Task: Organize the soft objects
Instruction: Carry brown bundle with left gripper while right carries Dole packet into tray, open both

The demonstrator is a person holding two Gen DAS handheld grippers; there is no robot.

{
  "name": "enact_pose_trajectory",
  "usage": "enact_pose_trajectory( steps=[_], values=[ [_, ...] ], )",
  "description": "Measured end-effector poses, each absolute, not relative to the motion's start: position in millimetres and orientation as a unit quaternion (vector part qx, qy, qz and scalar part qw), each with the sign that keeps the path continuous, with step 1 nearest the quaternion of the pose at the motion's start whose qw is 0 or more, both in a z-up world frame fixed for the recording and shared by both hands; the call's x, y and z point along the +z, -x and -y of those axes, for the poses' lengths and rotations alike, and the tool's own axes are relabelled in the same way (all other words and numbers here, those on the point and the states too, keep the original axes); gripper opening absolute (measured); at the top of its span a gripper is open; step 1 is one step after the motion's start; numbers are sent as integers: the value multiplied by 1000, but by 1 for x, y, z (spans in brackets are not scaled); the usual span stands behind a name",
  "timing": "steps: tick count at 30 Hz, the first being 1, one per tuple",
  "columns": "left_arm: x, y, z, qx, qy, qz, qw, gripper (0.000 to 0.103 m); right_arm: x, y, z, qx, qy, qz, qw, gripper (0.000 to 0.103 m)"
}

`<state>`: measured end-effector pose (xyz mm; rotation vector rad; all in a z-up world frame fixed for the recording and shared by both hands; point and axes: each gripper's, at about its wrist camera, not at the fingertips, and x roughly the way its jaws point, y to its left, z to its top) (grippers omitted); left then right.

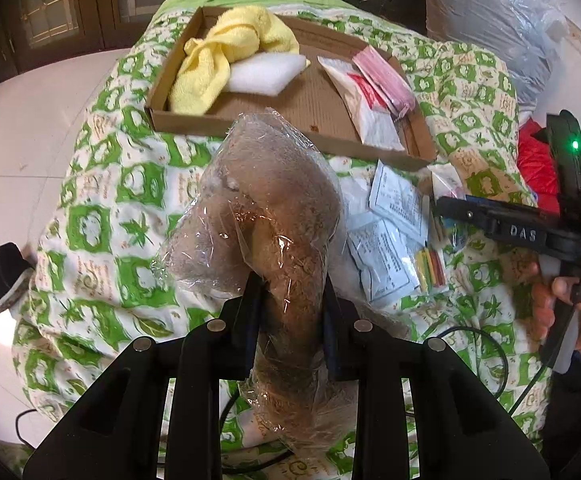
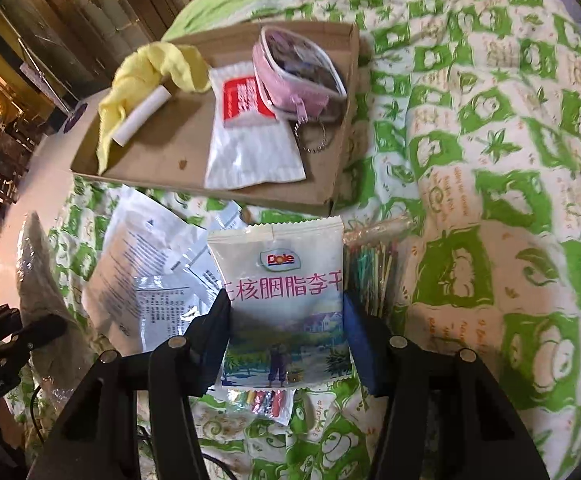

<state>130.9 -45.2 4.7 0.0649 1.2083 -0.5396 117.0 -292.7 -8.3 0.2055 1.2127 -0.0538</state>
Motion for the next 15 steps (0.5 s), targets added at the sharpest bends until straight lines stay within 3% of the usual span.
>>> enact_pose_trajectory(
  steps=[15],
  values=[
    [28, -182, 57, -242, -59, -556, 793, 25, 0, -123, 292, -16, -89, -563, 821, 54]
  ],
)
